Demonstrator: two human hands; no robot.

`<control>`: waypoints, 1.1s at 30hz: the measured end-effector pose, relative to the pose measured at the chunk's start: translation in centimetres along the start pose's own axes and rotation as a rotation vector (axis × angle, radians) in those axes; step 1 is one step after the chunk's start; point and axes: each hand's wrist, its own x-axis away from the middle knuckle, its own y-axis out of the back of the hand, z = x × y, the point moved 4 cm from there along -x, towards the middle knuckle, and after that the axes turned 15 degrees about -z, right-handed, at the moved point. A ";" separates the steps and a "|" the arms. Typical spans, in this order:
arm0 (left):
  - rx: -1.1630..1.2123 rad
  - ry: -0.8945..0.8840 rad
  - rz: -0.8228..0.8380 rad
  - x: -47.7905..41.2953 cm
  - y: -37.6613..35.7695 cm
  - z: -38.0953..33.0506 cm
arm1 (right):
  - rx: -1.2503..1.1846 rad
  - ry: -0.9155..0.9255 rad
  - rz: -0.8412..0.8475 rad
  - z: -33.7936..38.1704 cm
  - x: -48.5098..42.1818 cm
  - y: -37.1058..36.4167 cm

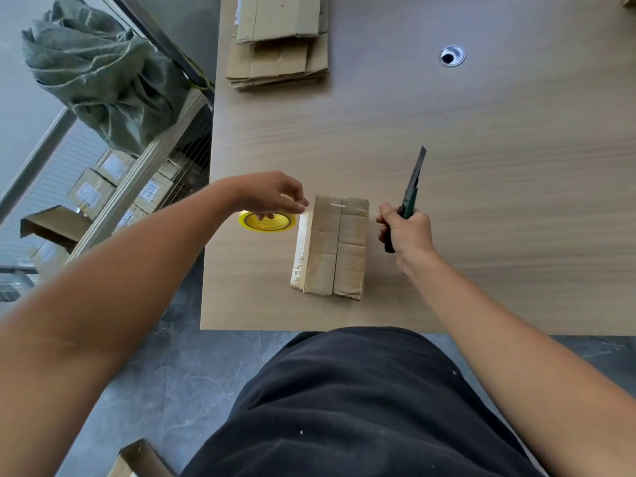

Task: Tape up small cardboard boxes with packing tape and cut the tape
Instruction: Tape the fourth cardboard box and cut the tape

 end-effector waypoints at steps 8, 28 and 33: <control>0.382 0.053 -0.147 0.2 -2.4 0.2 | 0.207 0.006 0.025 -0.2 -0.8 -1.3; 0.251 -0.159 -0.119 -0.1 -3.6 2.6 | 1.128 0.532 -0.015 1.5 12.6 -6.4; 0.248 -0.208 -0.096 -0.2 -2.4 4.7 | 1.154 0.487 -0.056 1.1 13.1 -8.0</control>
